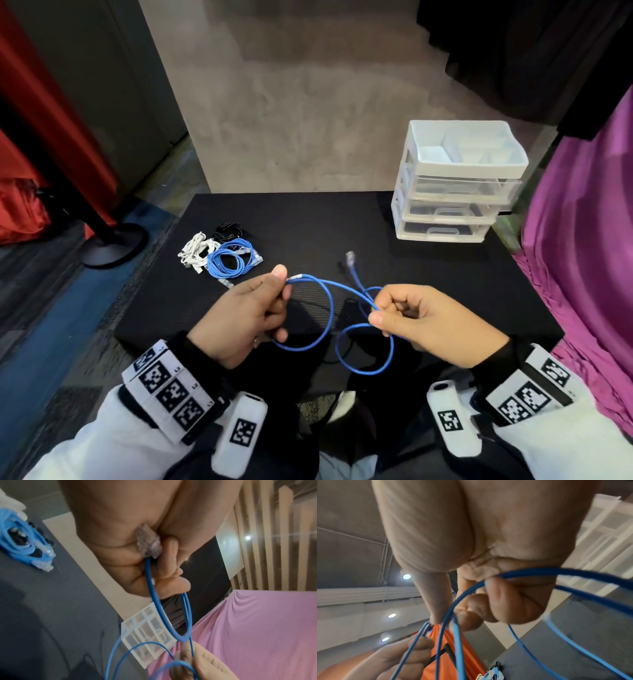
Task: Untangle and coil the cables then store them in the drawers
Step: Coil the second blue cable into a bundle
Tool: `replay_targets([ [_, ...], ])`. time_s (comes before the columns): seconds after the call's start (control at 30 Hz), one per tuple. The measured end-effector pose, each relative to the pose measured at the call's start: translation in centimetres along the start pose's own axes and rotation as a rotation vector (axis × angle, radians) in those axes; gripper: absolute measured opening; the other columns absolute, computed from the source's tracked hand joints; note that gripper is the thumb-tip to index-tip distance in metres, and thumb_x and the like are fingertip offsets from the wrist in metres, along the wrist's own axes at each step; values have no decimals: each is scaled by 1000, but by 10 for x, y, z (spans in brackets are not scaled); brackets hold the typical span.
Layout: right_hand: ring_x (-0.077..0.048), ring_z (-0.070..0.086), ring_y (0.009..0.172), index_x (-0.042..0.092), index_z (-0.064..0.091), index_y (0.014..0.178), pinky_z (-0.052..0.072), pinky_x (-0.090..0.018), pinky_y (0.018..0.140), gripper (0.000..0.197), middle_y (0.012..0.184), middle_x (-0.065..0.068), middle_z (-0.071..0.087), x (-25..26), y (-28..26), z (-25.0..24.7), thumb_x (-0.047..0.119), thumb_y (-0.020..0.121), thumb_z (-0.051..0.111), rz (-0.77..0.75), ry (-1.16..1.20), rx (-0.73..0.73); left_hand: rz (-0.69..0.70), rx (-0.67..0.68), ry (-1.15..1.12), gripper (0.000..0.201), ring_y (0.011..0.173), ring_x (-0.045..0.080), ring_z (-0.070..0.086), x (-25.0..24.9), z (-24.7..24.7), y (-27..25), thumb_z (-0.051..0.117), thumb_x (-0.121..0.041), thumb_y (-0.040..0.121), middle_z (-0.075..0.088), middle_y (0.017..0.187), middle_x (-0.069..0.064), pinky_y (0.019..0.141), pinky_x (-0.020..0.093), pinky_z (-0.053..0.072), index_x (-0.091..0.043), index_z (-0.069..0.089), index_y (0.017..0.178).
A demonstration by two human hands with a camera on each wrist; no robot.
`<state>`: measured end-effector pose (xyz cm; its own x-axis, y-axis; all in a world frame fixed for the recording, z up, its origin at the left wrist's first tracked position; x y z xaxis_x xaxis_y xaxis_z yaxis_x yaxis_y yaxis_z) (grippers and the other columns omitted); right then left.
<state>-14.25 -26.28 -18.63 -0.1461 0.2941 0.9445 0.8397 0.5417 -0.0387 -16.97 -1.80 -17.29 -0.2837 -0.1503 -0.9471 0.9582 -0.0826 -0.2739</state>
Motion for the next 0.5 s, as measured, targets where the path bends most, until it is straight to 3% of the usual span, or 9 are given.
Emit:
replay_targets([
  [0.1,-4,34,43,4,61,82,28,-17,40,20,60,0,53,-9,5,6,15,98,67,38,201,-173,-38,-20,-117,34,42,6,21,12,6,-1,47,-42,103,20,60,-5,49,26,47,-16,53,83],
  [0.2,-11,37,47,2,63,85,26,-19,40,17,63,-6,54,-15,9,16,15,97,68,38,357,-290,-30,-59,-204,32,45,6,26,24,13,-1,47,-39,104,22,62,-4,52,28,53,-17,53,82],
  [0.27,-13,42,51,0,66,95,29,-21,40,11,71,-11,57,-16,10,22,11,94,69,14,493,-308,-4,-123,-278,32,52,7,42,31,17,2,48,-36,105,38,63,-3,57,31,57,-16,52,79],
  [0.33,-12,44,52,-3,65,104,32,-20,40,16,75,-11,59,-15,11,29,7,92,68,-12,580,-302,6,-181,-321,32,66,11,59,40,20,4,48,-35,105,56,75,0,65,34,56,-17,52,79],
  [0.4,-12,46,54,-2,65,107,34,-20,42,23,76,-12,59,-14,12,36,10,88,70,-32,617,-302,-29,-164,-377,31,74,18,67,48,26,5,46,-38,105,66,87,7,69,38,57,-16,55,84],
  [0.5,-14,49,62,1,65,114,38,-22,47,29,84,-12,58,-15,13,41,9,86,71,-53,647,-285,-36,-159,-414,33,55,12,54,49,29,5,42,-41,106,55,71,4,61,36,59,-17,50,84],
])
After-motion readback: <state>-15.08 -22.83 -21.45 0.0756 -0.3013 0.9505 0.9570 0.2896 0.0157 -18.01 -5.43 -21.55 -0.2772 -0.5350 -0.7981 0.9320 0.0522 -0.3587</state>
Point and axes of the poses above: each hand's wrist, its own y-axis towards the middle knuckle, its own z-axis out of the palm, x = y × z, the point moved 4 cm from there along y, towards the middle knuckle
